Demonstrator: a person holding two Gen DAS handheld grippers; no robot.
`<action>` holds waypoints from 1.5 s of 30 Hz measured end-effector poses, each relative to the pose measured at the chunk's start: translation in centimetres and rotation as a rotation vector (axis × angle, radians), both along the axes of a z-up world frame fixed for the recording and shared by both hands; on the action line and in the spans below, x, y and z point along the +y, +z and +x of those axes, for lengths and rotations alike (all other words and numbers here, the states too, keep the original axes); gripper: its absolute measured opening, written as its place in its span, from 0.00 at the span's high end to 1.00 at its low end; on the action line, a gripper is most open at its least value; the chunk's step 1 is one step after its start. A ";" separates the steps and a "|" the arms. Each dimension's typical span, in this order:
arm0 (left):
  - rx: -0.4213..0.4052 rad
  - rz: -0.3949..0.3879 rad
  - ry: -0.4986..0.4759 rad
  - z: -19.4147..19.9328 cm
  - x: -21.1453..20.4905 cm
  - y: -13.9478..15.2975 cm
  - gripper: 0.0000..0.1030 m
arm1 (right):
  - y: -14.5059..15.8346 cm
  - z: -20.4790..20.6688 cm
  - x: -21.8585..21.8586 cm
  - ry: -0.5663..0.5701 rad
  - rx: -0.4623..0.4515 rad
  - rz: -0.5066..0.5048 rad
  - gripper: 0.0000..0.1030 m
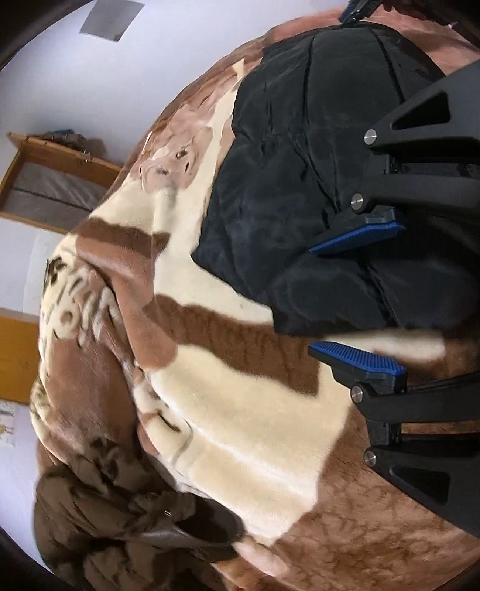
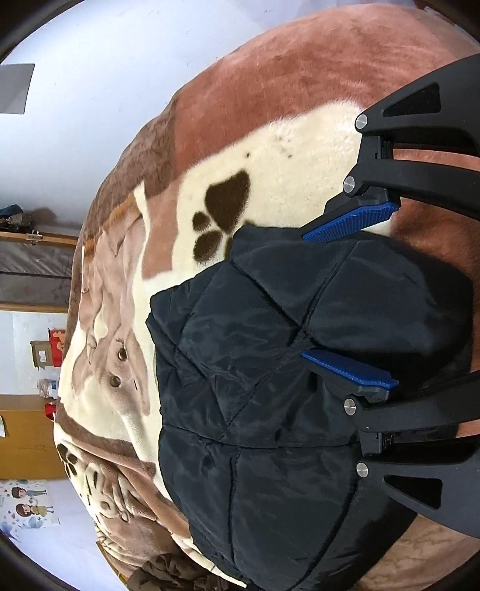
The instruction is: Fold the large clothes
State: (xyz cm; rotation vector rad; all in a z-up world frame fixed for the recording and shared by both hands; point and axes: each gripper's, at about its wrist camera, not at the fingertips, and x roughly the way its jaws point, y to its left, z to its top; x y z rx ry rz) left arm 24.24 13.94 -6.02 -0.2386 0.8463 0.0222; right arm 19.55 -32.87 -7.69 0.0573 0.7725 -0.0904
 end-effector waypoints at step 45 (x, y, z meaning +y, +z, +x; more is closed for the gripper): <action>0.175 -0.167 -0.109 4.9 -2.2 -5.2 0.65 | -5.0 6.8 -5.8 0.095 0.173 0.589 0.67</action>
